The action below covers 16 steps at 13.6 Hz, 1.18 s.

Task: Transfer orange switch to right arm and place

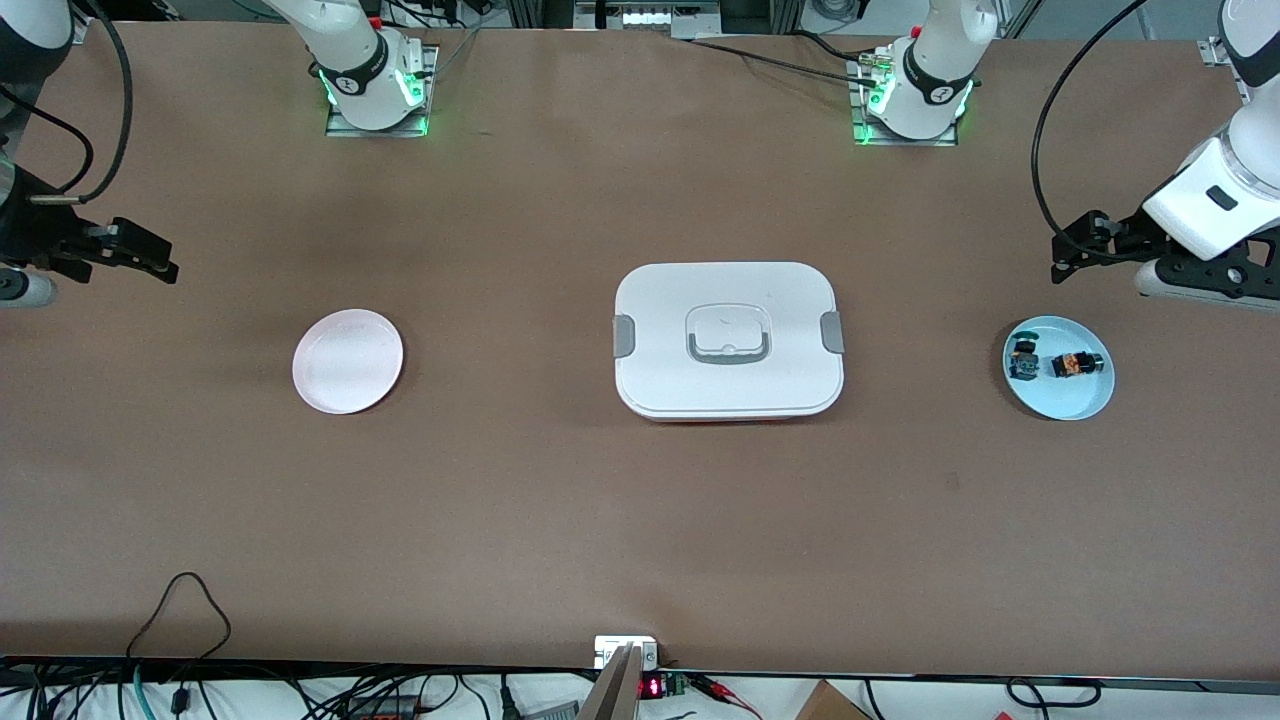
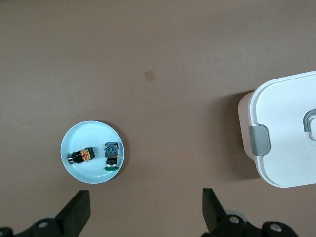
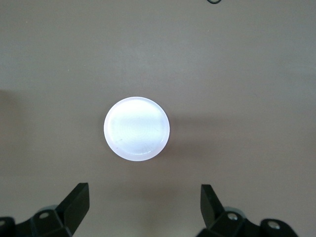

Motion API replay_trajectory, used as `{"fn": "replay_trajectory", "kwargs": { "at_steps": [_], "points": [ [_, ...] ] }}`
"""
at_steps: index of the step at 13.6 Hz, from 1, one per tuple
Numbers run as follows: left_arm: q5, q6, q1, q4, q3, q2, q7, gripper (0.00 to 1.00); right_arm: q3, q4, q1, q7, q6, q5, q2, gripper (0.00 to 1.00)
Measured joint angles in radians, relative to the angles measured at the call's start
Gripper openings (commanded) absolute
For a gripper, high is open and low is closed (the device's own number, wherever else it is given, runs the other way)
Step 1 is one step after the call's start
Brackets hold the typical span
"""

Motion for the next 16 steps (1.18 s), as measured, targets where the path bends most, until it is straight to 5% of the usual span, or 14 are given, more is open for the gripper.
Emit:
{"fn": "replay_trajectory", "kwargs": {
  "at_steps": [4, 16],
  "points": [
    [0.0, 0.0, 0.002, 0.006, 0.003, 0.007, 0.0, 1.0, 0.001, -0.094, 0.003, 0.0, 0.046, 0.0, -0.039, 1.0],
    [0.0, -0.014, 0.003, 0.019, 0.004, 0.035, 0.0, 1.0, 0.001, -0.099, 0.005, 0.0, 0.053, 0.0, -0.048, 1.0]
  ]
}}
